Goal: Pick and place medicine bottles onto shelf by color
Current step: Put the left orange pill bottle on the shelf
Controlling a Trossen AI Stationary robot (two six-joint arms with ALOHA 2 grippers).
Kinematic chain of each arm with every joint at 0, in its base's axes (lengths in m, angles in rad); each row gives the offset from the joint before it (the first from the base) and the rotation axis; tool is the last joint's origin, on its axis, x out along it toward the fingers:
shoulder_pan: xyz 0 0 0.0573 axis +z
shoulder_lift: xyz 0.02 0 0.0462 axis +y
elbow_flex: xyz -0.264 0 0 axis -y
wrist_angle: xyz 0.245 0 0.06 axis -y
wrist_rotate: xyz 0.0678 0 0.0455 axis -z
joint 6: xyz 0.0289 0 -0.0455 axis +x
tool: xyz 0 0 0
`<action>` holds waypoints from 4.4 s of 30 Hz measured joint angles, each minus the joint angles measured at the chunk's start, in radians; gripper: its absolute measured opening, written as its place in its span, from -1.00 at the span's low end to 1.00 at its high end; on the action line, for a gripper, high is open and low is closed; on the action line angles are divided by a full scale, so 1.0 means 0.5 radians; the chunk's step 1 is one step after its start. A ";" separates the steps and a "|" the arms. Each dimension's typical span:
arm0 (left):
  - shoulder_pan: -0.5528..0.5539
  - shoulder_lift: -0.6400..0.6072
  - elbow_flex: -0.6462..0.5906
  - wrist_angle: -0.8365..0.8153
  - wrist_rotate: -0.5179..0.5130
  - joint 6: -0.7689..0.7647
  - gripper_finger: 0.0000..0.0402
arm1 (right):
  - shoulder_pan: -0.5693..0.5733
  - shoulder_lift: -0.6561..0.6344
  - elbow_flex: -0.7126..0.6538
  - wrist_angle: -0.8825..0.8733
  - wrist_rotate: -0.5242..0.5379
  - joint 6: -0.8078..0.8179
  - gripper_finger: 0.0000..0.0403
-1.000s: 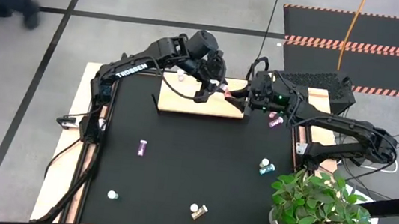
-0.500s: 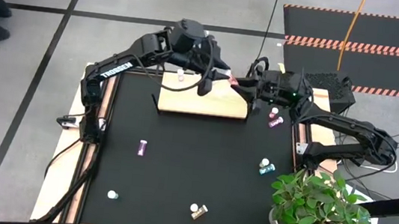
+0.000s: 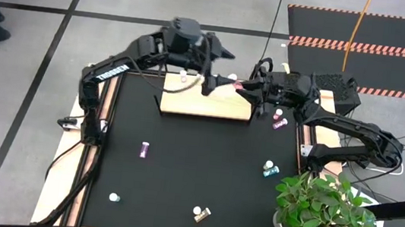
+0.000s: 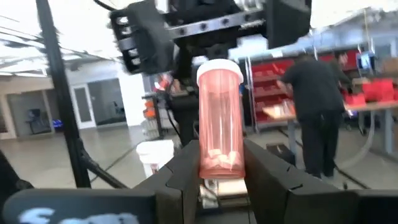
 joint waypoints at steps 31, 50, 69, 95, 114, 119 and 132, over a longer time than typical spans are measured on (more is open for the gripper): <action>-0.073 0.186 0.000 0.539 0.430 -0.111 -0.10 | -0.002 0.012 0.002 0.623 -0.158 0.378 -0.49; -0.007 0.188 0.000 0.488 0.472 -0.175 -0.48 | -0.018 0.012 0.002 0.600 -0.047 0.441 -0.40; 0.168 0.189 -0.024 -0.496 -0.088 0.040 -0.48 | -0.311 -0.029 0.333 -1.260 0.003 0.095 0.12; 0.076 0.193 -0.539 -0.168 -0.075 0.232 -0.48 | -0.185 0.586 1.334 -2.501 -0.099 -0.969 0.18; 0.087 0.193 -0.539 -0.092 -0.077 0.189 -0.48 | -0.130 0.612 1.334 -2.582 0.110 -1.081 -0.24; 0.088 0.193 -0.538 -0.091 -0.078 0.164 -0.48 | -0.130 0.612 1.334 -2.574 0.110 -1.081 -0.32; 0.083 0.193 -0.537 -0.166 -0.115 0.034 -0.04 | -0.136 0.611 1.334 -2.569 0.136 -1.087 -0.39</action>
